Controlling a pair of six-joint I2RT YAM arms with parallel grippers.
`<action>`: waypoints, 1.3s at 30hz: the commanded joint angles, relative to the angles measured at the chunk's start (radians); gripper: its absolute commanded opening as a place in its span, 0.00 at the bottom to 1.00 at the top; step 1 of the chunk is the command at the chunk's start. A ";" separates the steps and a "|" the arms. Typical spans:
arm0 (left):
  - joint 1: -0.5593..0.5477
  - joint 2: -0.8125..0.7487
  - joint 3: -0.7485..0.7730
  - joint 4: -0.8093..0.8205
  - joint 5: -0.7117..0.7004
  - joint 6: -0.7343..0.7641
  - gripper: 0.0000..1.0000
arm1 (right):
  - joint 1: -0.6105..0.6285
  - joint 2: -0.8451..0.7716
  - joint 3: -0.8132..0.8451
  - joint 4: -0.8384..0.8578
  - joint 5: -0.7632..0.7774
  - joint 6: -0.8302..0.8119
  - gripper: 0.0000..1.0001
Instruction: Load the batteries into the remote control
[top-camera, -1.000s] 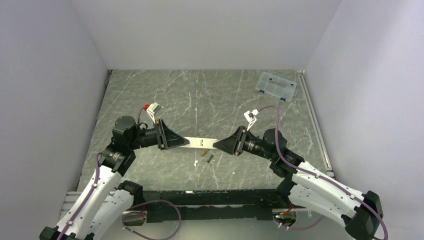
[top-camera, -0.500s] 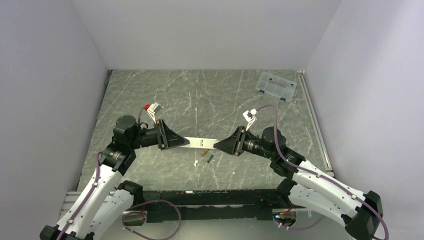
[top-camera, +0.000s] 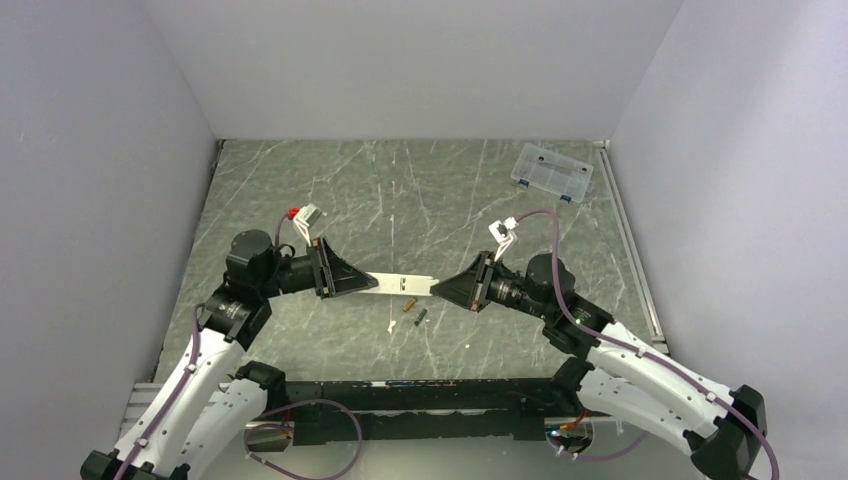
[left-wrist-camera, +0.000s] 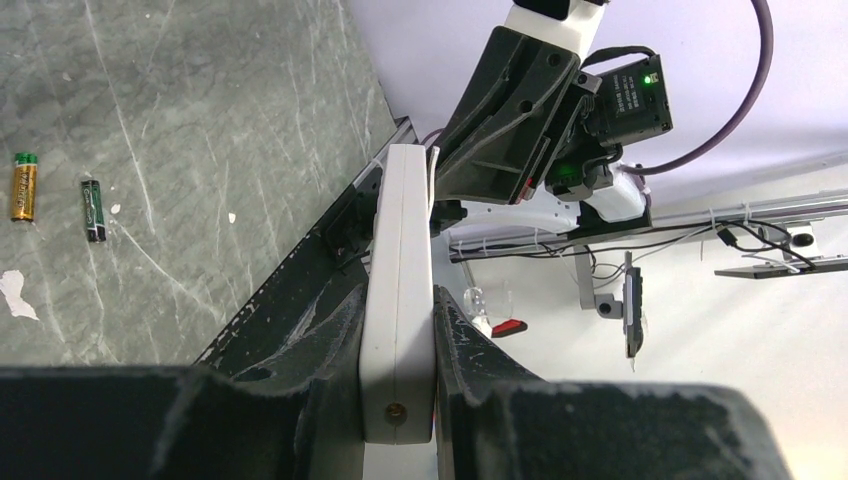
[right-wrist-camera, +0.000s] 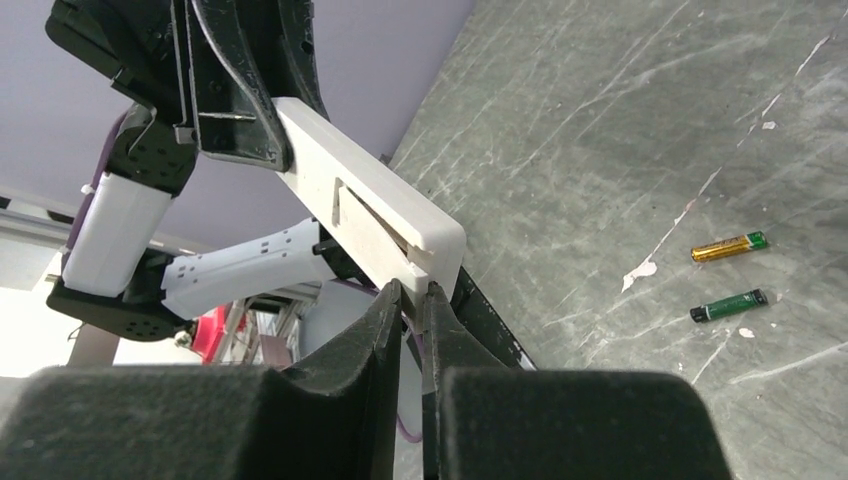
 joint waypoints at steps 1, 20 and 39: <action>-0.002 -0.004 0.031 0.051 0.027 0.007 0.00 | 0.003 -0.019 0.029 0.020 0.006 -0.014 0.07; -0.002 0.003 0.049 -0.002 -0.002 0.043 0.00 | 0.003 -0.120 0.006 -0.011 0.031 -0.021 0.00; -0.002 0.025 0.079 -0.165 -0.038 0.175 0.00 | 0.000 -0.143 0.157 -0.340 0.198 -0.201 0.00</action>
